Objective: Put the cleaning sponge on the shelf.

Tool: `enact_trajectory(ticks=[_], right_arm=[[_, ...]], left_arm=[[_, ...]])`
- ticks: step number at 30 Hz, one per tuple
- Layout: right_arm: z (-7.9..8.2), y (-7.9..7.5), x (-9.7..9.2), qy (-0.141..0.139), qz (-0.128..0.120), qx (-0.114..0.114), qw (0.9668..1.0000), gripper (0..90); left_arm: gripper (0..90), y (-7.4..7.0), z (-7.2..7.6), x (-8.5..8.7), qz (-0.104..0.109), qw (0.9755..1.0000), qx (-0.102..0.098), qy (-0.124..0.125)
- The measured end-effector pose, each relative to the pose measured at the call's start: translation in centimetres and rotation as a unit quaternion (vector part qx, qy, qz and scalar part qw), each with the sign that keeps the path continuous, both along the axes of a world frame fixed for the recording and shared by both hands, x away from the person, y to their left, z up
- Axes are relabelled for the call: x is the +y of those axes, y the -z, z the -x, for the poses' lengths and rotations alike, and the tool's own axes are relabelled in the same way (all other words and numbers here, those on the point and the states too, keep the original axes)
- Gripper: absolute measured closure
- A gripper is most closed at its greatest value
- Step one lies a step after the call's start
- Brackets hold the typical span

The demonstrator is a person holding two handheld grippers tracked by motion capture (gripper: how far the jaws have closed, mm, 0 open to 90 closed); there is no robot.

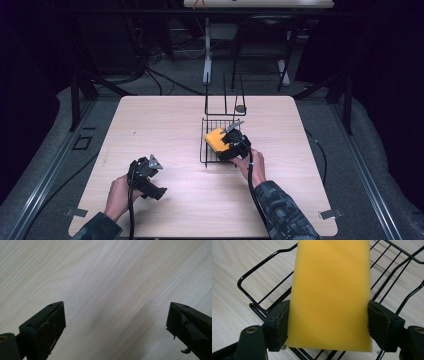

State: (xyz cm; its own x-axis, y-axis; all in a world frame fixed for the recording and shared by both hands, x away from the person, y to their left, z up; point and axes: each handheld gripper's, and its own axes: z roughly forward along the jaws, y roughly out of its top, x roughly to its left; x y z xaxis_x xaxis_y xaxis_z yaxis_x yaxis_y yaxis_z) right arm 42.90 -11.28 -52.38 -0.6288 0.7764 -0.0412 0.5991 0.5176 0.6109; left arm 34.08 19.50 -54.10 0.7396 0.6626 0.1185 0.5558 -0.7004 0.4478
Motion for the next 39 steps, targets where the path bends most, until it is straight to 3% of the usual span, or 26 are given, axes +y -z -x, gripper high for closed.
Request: enact_trajectory(ticks=[5, 8, 12, 16, 27, 39], right_arm=[[0.0, 0.0, -0.2, -0.002, -0.005, -0.001, 1.0, 22.9], [-0.1, -0.1, -0.4, -0.009, 0.0, 0.004, 0.9999, 13.9], [-0.1, 0.0, -0.5, -0.01, 0.003, 0.015, 0.9998, 9.9], [0.2, -0.6, -0.7, -0.011, -0.001, 0.0, 0.9999, 6.3], [1.6, -2.4, -1.8, -0.03, -0.024, -0.014, 0.9992, 5.5], [3.4, -4.1, -3.4, -0.03, -0.008, -0.03, 0.9991, 3.3]], left_arm=[[2.5, 0.0, 0.0, 0.0, 0.0, 1.0, 0.0, 0.0], [2.5, 0.0, 0.0, 0.0, -0.001, 1.0, -0.001, 0.0], [2.5, 0.0, 0.1, 0.1, 0.0, 1.0, -0.001, 0.001], [2.5, 0.0, 0.0, 0.0, 0.0, 1.0, 0.0, 0.001], [0.9, 0.0, 0.0, 0.0, 0.006, 0.9999, 0.004, 0.008], [0.8, -0.1, 0.0, 0.0, 0.008, 0.9999, 0.004, 0.008]])
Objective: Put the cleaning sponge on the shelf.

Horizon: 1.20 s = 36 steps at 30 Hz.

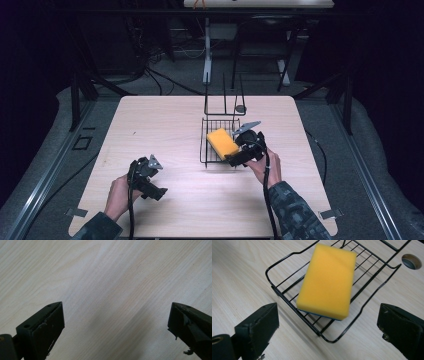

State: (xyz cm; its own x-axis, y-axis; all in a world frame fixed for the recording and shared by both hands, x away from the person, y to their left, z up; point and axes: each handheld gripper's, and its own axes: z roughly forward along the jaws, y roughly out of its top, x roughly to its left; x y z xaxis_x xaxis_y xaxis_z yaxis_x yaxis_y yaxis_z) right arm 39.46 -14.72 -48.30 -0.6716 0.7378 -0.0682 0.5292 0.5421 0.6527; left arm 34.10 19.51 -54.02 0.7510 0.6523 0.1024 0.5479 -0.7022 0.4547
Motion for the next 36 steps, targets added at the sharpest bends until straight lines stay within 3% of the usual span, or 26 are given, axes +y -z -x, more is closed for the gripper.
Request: enact_trajectory(ticks=[12, 26, 36], right_arm=[[2.2, -1.4, -3.1, 0.019, -0.007, -0.011, 0.9997, 2.8], [4.8, -1.2, -6.0, 0.043, -0.001, -0.011, 0.999, 3.6], [6.6, -0.1, -9.4, 0.081, 0.004, 0.007, 0.9967, 5.3]], left_arm=[[0.9, 0.0, 0.0, -0.1, -0.001, 1.0, -0.003, 0.0], [1.0, 0.0, 0.1, 0.0, 0.0, 1.0, -0.005, -0.001], [1.1, 0.0, 0.2, -0.1, 0.0, 1.0, -0.006, 0.001]])
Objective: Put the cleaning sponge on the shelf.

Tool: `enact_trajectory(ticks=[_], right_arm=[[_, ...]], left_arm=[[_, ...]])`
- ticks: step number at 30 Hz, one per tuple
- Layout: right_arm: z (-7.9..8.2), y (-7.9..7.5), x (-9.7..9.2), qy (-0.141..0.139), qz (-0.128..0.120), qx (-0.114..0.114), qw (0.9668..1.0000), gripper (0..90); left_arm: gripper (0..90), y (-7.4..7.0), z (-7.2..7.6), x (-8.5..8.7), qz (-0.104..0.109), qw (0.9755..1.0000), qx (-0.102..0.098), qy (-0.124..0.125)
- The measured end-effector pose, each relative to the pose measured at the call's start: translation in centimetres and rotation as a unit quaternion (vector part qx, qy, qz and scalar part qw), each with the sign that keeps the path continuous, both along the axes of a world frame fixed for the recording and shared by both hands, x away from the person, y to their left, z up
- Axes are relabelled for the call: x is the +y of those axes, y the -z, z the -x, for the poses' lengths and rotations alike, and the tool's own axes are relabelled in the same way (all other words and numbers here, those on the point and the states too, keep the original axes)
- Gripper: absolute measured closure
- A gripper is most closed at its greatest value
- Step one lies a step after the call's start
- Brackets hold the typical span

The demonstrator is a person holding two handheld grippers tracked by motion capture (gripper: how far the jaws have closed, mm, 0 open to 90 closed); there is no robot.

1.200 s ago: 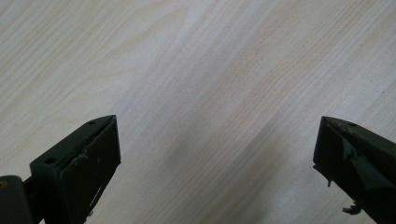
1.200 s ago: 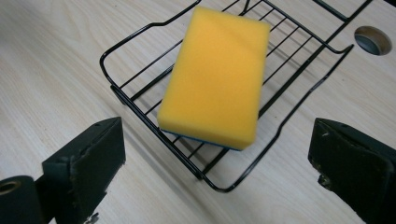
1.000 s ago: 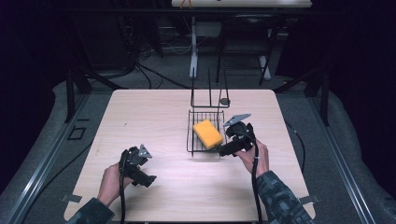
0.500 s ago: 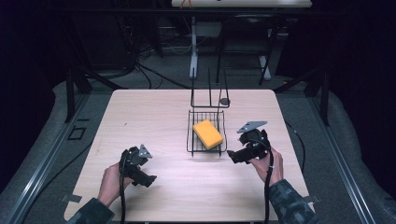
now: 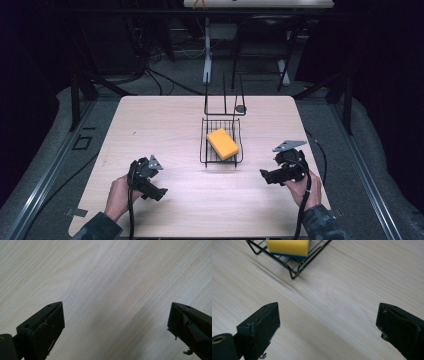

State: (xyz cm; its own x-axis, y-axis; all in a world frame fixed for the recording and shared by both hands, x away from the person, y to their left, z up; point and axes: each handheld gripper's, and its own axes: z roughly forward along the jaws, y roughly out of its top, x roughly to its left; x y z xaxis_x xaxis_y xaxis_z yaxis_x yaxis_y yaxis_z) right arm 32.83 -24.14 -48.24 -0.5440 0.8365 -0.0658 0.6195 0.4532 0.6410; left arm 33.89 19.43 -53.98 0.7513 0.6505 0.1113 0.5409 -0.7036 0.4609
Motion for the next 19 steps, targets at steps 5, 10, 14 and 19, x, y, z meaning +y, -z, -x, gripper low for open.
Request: enact_trajectory(ticks=[5, 10, 14, 19], right_arm=[[0.7, 1.5, -1.6, 0.017, 0.002, 0.013, 0.9998, 6.6], [0.7, 3.0, -2.0, 0.022, 0.013, 0.038, 0.999, 6.5], [0.5, 3.6, -2.0, 0.022, 0.014, 0.047, 0.9986, 6.4], [0.3, 3.6, -2.1, 0.021, 0.019, 0.048, 0.9984, 6.4]], left_arm=[[1.1, 0.0, 0.1, -0.1, -0.001, 1.0, 0.002, 0.005], [1.1, 0.0, 0.0, -0.3, -0.002, 0.9999, 0.004, 0.01], [1.1, 0.1, -0.1, -0.4, -0.003, 0.9999, 0.004, 0.012], [1.0, 0.2, -0.2, -0.3, -0.008, 0.9998, 0.008, 0.014]])
